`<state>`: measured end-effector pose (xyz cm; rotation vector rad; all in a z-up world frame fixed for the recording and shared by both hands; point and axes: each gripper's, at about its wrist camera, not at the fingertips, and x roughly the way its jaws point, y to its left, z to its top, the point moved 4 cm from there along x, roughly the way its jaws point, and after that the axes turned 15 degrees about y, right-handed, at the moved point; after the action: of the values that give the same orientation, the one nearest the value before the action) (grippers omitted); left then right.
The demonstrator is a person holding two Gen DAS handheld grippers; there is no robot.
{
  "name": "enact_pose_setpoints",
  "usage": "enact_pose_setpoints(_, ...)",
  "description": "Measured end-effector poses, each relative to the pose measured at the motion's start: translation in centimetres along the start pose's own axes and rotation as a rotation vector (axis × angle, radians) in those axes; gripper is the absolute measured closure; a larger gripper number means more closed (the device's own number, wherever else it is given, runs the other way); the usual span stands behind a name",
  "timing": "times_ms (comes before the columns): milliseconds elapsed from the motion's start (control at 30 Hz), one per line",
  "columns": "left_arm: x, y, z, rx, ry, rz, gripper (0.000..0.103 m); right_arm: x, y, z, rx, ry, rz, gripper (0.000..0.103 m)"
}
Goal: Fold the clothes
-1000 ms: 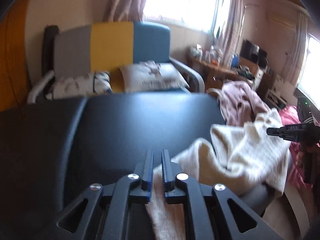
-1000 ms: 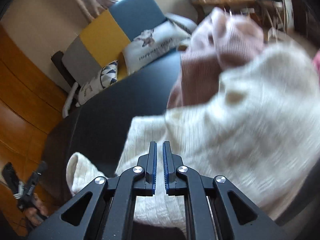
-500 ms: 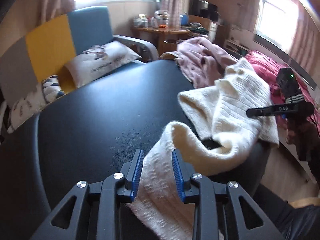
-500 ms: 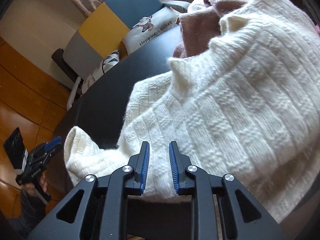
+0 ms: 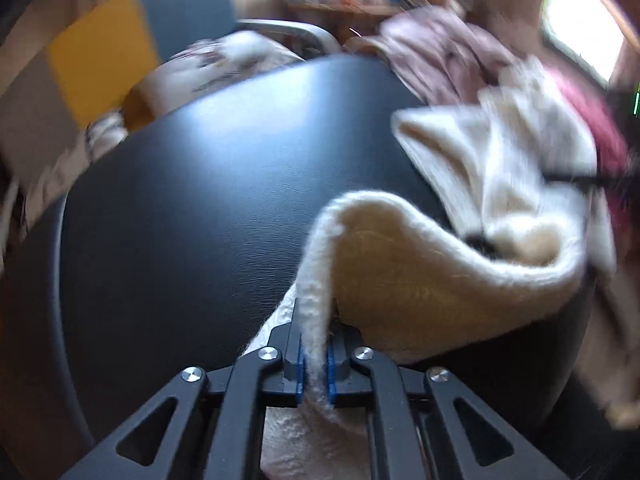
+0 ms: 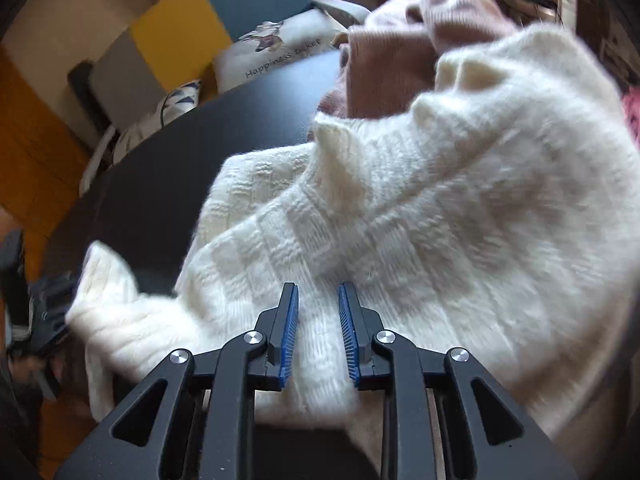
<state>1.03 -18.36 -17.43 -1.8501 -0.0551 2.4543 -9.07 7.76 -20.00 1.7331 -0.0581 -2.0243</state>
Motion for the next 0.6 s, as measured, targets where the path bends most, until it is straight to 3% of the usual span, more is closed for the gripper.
enact_pose_setpoints(67, -1.4, 1.4, -0.4, -0.082, -0.069, -0.051, 0.098, 1.4, -0.2, 1.3, 0.035, -0.012, 0.057, 0.080)
enact_pose_setpoints(167, -4.6, 3.5, -1.7, -0.185, -0.192, -0.122, 0.098, 2.3, 0.4, 2.9, 0.041, -0.056, 0.065, 0.080)
enact_pose_setpoints(333, -8.5, 5.1, -4.0, -0.261, -0.316, -0.141, 0.098, 2.2, 1.8, 4.0, 0.024, -0.071, 0.093, 0.080)
enact_pose_setpoints(467, -10.1, 6.0, -6.5, -0.301, -0.355, -0.130, 0.098, -0.3, 2.3, 0.7, 0.025, -0.062, 0.143, 0.080)
enact_pose_setpoints(600, -11.2, 6.6, -8.6, -0.335, -0.366, -0.139, 0.098, -3.3, 0.0, -4.0, 0.077, -0.145, 0.062, 0.080)
